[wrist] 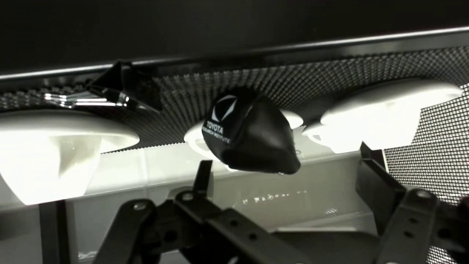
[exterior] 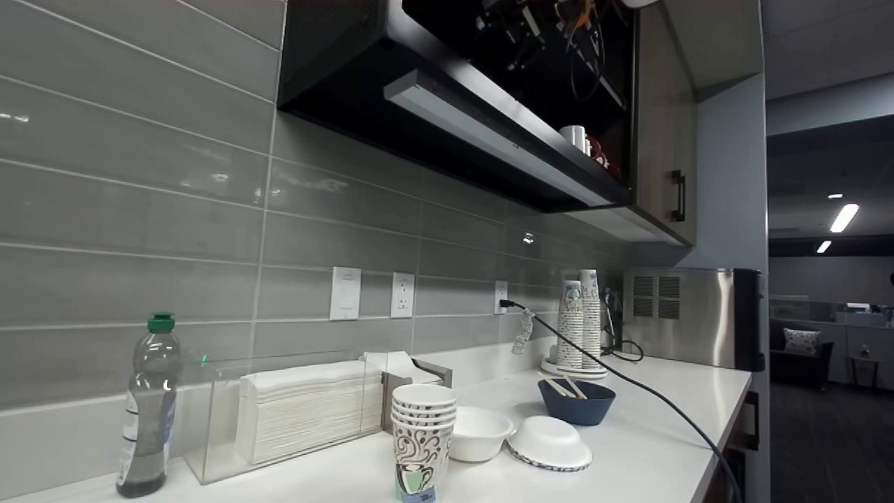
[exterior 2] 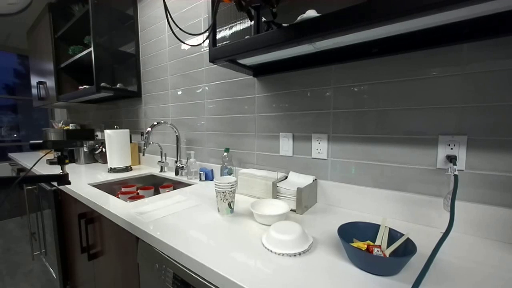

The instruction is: Remove one black object from the bottom shelf of the upper cabinet and put it in the white bowl.

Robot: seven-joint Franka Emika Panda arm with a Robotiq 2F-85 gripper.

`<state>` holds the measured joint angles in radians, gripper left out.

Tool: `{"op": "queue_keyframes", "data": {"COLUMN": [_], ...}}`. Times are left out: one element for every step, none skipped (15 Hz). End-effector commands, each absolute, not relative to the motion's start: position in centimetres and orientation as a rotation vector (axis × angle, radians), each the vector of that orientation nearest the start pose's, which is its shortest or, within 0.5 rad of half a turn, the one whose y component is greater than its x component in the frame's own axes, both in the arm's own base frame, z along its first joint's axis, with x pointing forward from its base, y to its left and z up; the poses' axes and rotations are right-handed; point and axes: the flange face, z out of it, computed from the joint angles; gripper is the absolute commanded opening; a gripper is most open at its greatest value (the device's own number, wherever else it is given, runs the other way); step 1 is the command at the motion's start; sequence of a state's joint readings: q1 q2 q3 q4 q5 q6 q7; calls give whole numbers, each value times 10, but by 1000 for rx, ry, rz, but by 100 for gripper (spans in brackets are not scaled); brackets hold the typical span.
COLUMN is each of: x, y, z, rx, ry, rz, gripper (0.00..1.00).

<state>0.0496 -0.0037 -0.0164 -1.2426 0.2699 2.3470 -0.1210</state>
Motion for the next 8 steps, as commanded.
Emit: {"op": "queue_keyframes", "data": {"x": [562, 564, 566, 568, 570, 572, 573, 574], "y": [25, 26, 27, 28, 28, 28, 28, 27], "z": [887, 886, 884, 882, 881, 880, 880, 879], "rx": [-2471, -2476, -2481, -2485, -2487, -2491, -2497, -2510], "ry": [-100, -102, -108, -114, -115, -111, -113, -113], "rz": [-1578, -1579, -1579, -1584, -1594, -1607, -1624, -1642], "gripper": [100, 100, 89, 74, 66, 59, 52, 44]}}
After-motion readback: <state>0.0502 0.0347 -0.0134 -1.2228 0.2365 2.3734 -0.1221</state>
